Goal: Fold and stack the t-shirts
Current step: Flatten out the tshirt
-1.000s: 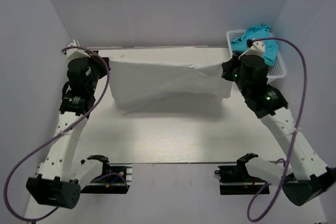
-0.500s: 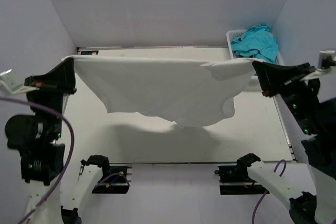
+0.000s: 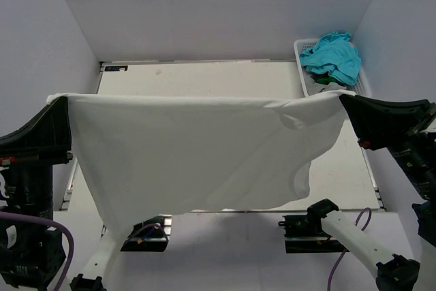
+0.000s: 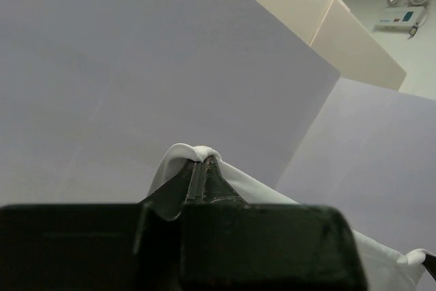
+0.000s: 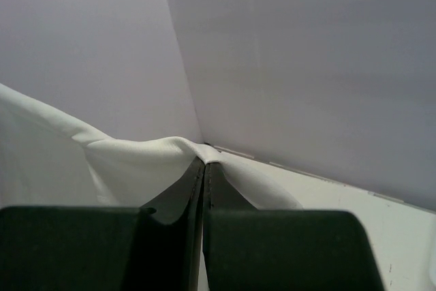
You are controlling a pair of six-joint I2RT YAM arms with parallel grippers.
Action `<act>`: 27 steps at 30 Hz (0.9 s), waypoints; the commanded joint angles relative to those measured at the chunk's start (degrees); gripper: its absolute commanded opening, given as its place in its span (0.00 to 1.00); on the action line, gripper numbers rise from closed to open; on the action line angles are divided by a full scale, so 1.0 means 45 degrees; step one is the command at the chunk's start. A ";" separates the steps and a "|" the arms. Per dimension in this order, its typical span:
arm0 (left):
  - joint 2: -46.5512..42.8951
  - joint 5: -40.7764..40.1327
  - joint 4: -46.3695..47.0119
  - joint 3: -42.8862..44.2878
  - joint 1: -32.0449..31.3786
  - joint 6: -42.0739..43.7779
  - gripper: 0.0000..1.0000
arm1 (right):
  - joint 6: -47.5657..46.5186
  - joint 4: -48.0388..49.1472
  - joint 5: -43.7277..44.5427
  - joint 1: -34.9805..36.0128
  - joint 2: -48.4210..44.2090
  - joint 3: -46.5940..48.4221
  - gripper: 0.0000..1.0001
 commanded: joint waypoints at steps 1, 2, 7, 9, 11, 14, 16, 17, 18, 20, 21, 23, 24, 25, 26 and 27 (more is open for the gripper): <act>0.1031 -0.0044 -0.0690 -0.0286 0.0101 -0.0138 0.00 | -0.0130 0.1227 0.0330 -0.0029 0.0346 -0.0859 0.00; 0.1189 -0.0218 -0.0845 -0.0288 0.0101 -0.0275 0.00 | -0.0168 0.1366 0.0950 -0.0029 0.0617 -0.1055 0.00; 0.2555 -0.0765 -0.0284 -0.2002 0.0101 -0.0782 0.00 | 0.0183 0.2616 0.4195 -0.0087 0.2023 -0.2910 0.00; 0.3314 -0.1039 0.0089 -0.3229 0.0101 -0.1076 0.00 | 0.0357 0.2986 0.5987 -0.0049 0.3194 -0.3535 0.00; 0.3961 -0.1507 0.0344 -0.4323 0.0101 -0.1604 0.00 | 0.0378 0.3279 0.6521 -0.0087 0.4558 -0.4063 0.00; 0.5502 -0.2697 0.0752 -0.5129 0.0101 -0.1897 0.00 | 0.0476 0.4060 0.6504 -0.0127 0.6162 -0.4571 0.00; 0.6420 -0.3903 0.1202 -0.5793 0.0101 -0.1898 0.00 | 0.0514 0.4451 0.6329 -0.0205 0.8192 -0.4417 0.00; 0.7546 -0.4163 0.2016 -0.6182 0.0101 -0.1782 0.00 | 0.0534 0.4492 0.6270 -0.0302 0.8816 -0.4126 0.00; 0.8253 -0.4320 0.2392 -0.6186 0.0101 -0.1781 0.00 | 0.0631 0.4493 0.6250 -0.0457 1.0795 -0.3872 0.00; 0.9931 -0.4574 0.2901 -0.5761 0.0101 -0.1665 0.00 | 0.0613 0.4103 0.6211 -0.0595 1.2292 -0.2160 0.00; 1.1912 -0.4575 0.3039 -0.5447 0.0101 -0.1799 0.00 | 0.0593 0.3947 0.6153 -0.0789 1.3769 -0.0932 0.00; 1.3934 -0.4691 0.3040 -0.4048 0.0219 -0.1800 0.00 | 0.0612 0.3088 0.5977 -0.0908 1.6699 0.1755 0.00; 1.4892 -0.4693 0.2789 -0.3380 0.0219 -0.1800 0.02 | 0.0690 0.2932 0.5899 -0.1179 1.7332 0.2394 0.02; 1.6680 -0.4867 0.2264 -0.1730 0.0393 -0.2071 0.14 | 0.0671 0.2795 0.5434 -0.1259 1.8421 0.2961 0.16; 1.7452 -0.5042 0.1718 -0.0882 0.0568 -0.2228 0.31 | 0.0613 0.2813 0.5236 -0.1376 1.9341 0.4359 0.31; 1.8098 -0.5315 0.1035 -0.0100 0.0570 -0.2094 0.50 | 0.0458 0.2813 0.5137 -0.1396 1.9678 0.4702 0.48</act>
